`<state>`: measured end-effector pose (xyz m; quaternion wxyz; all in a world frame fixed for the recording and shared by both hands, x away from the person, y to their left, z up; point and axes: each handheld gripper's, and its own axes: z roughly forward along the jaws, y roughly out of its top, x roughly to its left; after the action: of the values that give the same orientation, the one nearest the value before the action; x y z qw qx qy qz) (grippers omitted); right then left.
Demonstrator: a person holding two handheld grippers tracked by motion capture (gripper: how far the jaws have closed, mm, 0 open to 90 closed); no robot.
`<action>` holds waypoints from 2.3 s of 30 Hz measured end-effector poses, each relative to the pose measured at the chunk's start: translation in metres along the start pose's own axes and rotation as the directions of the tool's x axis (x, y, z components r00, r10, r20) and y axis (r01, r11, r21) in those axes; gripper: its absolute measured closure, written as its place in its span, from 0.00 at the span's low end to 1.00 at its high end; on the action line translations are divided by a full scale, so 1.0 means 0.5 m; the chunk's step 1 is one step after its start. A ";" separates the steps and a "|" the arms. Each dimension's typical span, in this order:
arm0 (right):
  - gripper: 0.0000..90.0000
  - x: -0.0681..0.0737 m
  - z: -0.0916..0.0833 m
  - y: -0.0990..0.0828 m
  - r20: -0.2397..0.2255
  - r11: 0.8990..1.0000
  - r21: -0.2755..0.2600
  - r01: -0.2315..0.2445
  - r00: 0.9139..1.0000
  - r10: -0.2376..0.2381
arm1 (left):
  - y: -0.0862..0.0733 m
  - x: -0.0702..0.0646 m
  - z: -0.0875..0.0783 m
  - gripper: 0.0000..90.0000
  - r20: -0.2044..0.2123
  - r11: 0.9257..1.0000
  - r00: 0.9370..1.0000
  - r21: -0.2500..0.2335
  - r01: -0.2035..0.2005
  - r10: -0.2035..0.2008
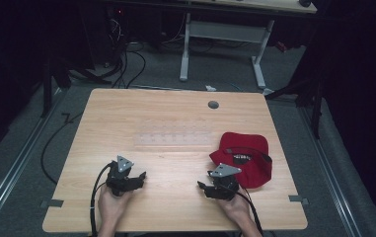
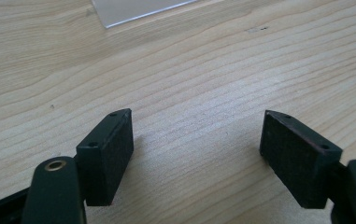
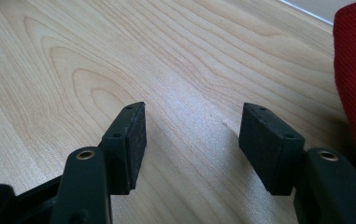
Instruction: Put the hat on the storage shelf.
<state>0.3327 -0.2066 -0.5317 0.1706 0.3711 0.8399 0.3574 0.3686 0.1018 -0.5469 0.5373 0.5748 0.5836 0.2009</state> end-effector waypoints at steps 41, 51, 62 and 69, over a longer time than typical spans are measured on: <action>0.51 0.000 -0.004 -0.001 0.000 0.999 -0.001 -0.040 0.999 0.040 | 0.000 0.000 0.000 0.29 -0.001 1.000 1.000 -0.001 0.002 -0.002; 0.53 0.003 -0.034 0.001 -0.006 0.998 -0.057 -0.035 0.999 0.035 | 0.000 0.000 0.000 0.29 -0.001 1.000 1.000 0.000 0.002 -0.002; 0.55 -0.010 -0.078 0.001 -0.010 0.991 -0.110 -0.070 0.998 0.069 | 0.000 0.000 0.000 0.29 -0.001 1.000 1.000 0.000 0.002 -0.002; 0.56 -0.030 -0.104 -0.002 0.021 0.986 -0.137 -0.090 0.995 0.094 | 0.000 0.000 0.000 0.29 -0.001 1.000 1.000 -0.001 0.002 -0.002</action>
<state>0.3134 -0.2427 -0.4966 0.1903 0.4020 0.7931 0.4161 0.3686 0.1017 -0.5469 0.5374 0.5740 0.5842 0.2007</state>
